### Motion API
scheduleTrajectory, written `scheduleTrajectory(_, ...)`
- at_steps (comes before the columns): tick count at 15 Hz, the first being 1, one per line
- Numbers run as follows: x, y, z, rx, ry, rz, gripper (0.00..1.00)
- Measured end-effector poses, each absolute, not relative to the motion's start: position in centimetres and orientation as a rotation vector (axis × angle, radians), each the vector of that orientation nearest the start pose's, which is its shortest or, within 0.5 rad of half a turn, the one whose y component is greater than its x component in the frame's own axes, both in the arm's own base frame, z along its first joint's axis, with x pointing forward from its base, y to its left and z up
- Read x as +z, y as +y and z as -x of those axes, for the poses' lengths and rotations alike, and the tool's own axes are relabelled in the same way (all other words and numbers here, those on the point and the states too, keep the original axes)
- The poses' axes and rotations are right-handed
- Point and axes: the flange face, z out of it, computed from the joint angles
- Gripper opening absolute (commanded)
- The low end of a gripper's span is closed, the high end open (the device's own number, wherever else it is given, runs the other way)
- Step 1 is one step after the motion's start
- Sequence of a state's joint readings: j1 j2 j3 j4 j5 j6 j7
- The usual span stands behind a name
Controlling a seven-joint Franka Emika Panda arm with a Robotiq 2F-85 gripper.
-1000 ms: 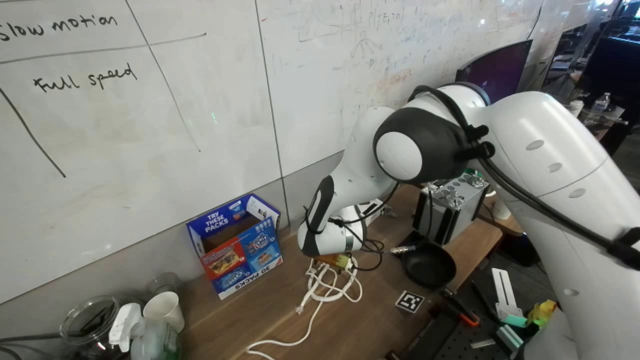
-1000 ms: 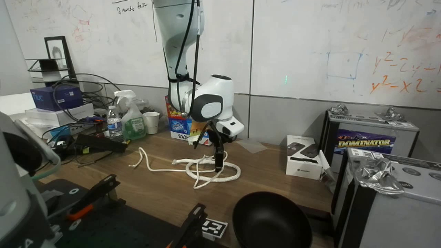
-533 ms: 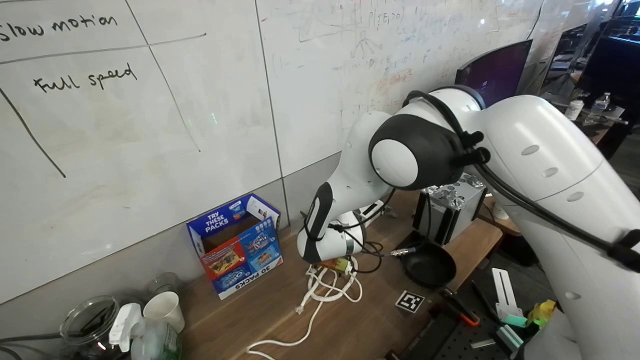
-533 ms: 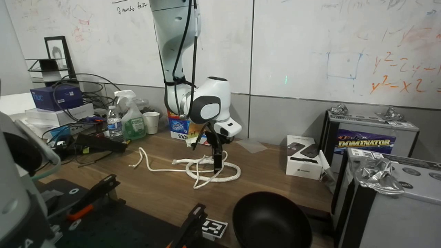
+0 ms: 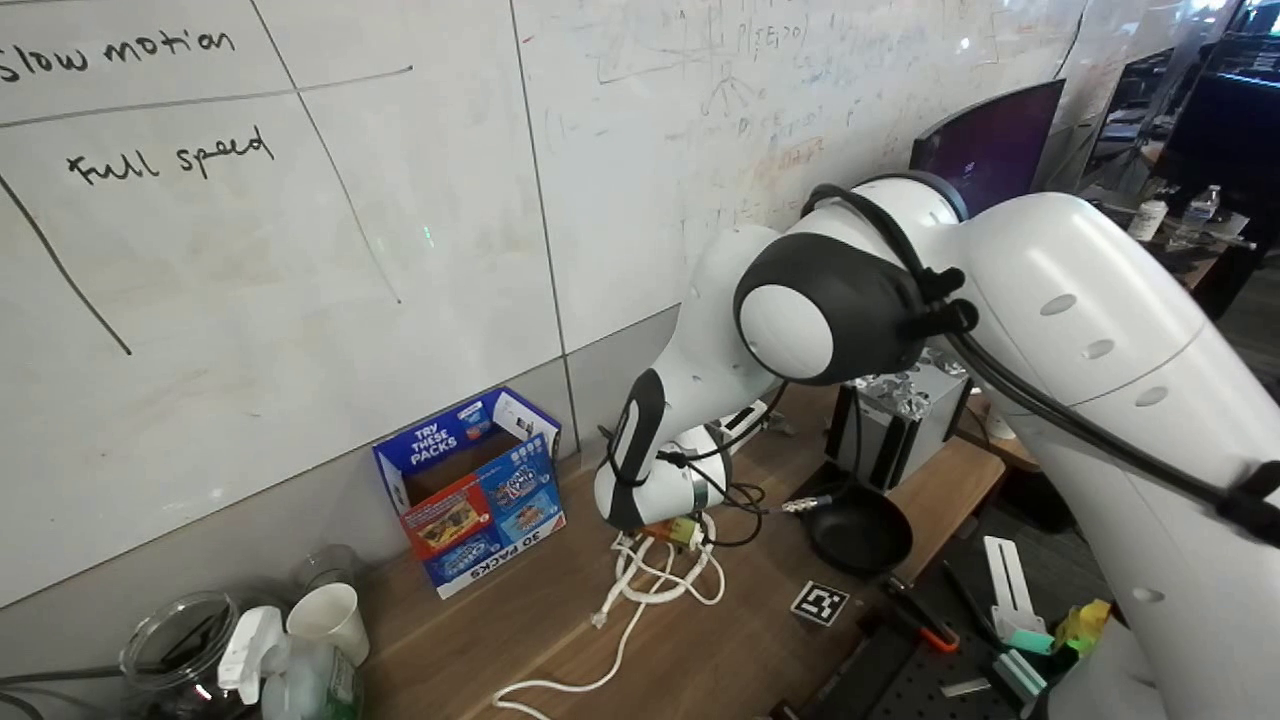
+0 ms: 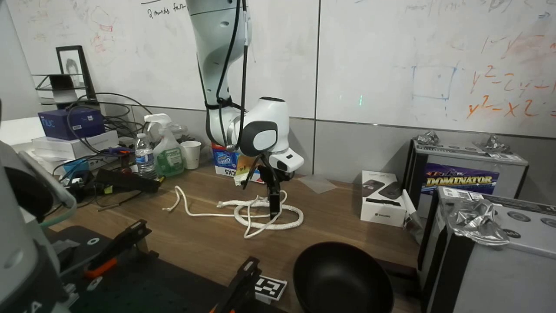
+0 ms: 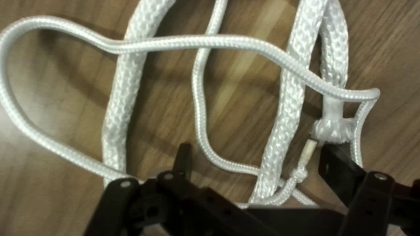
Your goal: Put the strings in the blue box
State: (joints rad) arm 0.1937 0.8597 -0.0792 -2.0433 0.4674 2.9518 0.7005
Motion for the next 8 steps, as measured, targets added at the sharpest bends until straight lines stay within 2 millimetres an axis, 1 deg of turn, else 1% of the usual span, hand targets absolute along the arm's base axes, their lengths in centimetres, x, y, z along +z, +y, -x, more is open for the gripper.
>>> scheduleTrajectory(1, 2.2, 3.0, -55.22, -0.065, 1.495, 2.694, 0.75)
scheduleTrajectory(2, 2.2, 3.03, -55.22, -0.066, 1.493, 2.697, 0.74)
scheduleTrajectory(3, 2.2, 3.06, -55.23, -0.068, 1.489, 2.702, 0.68)
scheduleTrajectory(6, 2.33, 2.87, -55.35, -0.079, 1.484, 2.716, 0.42)
scheduleTrajectory(8, 2.53, 2.93, -55.63, -0.092, 1.476, 2.722, 0.29)
